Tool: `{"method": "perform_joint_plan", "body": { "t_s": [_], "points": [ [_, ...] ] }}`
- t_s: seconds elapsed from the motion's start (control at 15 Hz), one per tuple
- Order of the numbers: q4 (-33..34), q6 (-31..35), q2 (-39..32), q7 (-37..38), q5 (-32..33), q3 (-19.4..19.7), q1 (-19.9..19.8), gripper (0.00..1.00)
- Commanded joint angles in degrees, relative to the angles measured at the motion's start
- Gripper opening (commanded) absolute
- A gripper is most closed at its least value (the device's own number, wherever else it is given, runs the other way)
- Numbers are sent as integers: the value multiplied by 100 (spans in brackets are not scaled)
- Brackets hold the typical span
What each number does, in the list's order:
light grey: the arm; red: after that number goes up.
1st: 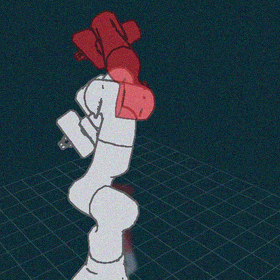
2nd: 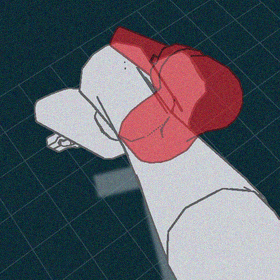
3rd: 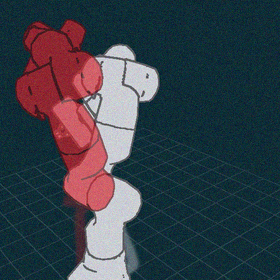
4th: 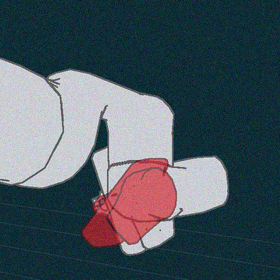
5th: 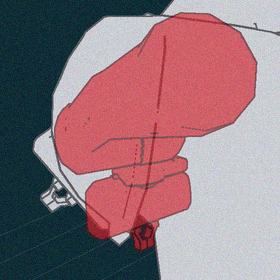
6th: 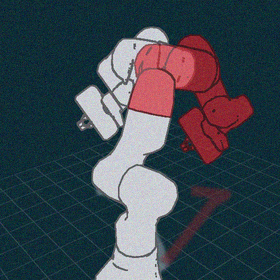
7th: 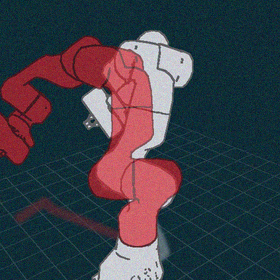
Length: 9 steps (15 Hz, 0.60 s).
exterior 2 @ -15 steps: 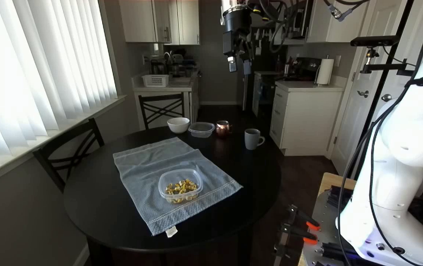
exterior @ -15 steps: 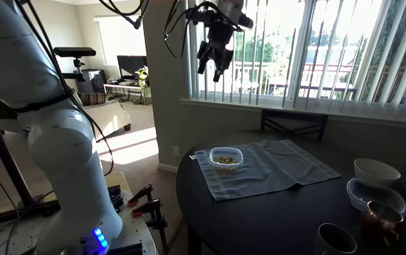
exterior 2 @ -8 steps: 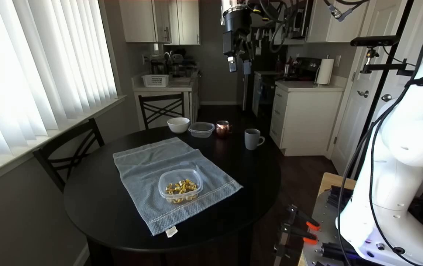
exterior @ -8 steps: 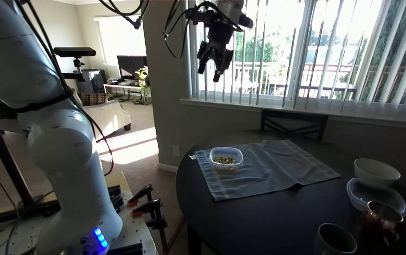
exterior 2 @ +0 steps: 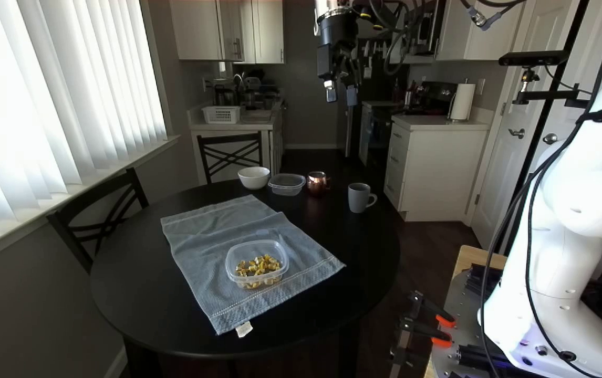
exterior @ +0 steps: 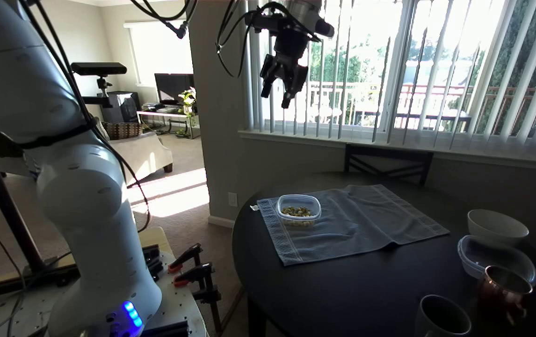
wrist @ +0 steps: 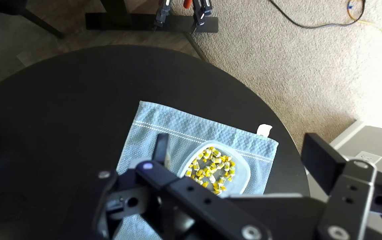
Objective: Lift the lunch box from the towel and pour the sweets on the towel
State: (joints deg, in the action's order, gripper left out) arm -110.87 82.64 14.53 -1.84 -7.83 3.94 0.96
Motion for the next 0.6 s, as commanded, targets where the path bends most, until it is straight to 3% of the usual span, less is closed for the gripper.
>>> {"method": "perform_joint_plan", "body": {
  "t_s": [0.0,0.27,0.53],
  "points": [
    [86,2,-43,-68,-21,-74,-72,100],
    [844,298,-513,-144,-136,-397,172,100],
    [1668,566,-1315,268,-180,-728,356,100]
  ]
}}
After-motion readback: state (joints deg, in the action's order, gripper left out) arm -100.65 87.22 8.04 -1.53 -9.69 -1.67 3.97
